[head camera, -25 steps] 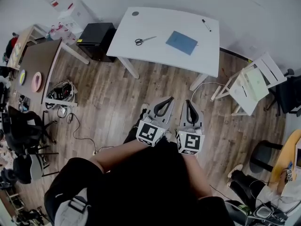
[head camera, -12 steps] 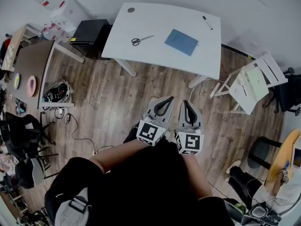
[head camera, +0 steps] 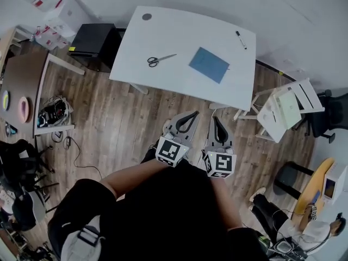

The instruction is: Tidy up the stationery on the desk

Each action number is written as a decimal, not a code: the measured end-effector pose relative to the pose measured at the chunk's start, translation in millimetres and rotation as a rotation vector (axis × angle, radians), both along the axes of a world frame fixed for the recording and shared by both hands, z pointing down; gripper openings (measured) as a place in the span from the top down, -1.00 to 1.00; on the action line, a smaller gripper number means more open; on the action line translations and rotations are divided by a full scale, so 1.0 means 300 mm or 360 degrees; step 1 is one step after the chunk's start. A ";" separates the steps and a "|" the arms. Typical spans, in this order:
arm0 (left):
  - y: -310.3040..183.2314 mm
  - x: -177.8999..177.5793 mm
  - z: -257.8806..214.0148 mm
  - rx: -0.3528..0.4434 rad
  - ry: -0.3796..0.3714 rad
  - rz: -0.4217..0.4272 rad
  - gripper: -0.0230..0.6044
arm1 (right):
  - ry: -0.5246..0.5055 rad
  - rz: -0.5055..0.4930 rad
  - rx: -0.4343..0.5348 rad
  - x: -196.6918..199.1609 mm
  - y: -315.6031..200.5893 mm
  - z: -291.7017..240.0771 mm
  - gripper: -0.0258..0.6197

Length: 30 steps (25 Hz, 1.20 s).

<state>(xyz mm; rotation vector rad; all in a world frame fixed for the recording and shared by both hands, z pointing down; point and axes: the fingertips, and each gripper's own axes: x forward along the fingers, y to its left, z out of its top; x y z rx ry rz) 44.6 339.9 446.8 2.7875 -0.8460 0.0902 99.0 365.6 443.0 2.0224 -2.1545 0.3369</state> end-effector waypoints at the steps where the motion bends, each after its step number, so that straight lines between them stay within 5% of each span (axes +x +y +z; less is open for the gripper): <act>1: -0.033 -0.003 0.003 0.0000 -0.0001 0.0019 0.88 | 0.0002 0.0006 -0.0012 0.000 -0.036 0.003 0.81; 5: -0.139 -0.011 0.024 0.0051 -0.0032 0.0122 0.88 | 0.0013 0.0016 -0.0062 -0.012 -0.163 0.026 0.81; 12: -0.294 -0.046 0.096 -0.0077 -0.0048 0.0150 0.88 | -0.0028 0.0079 -0.0137 -0.009 -0.286 0.074 0.81; 22: -0.433 0.043 0.223 -0.0179 -0.0138 0.0121 0.88 | -0.0045 0.0076 -0.0155 0.168 -0.464 0.140 0.81; 30: -0.588 0.227 0.352 -0.0272 -0.0270 0.0045 0.88 | -0.0096 -0.0183 -0.0276 0.318 -0.674 0.254 0.81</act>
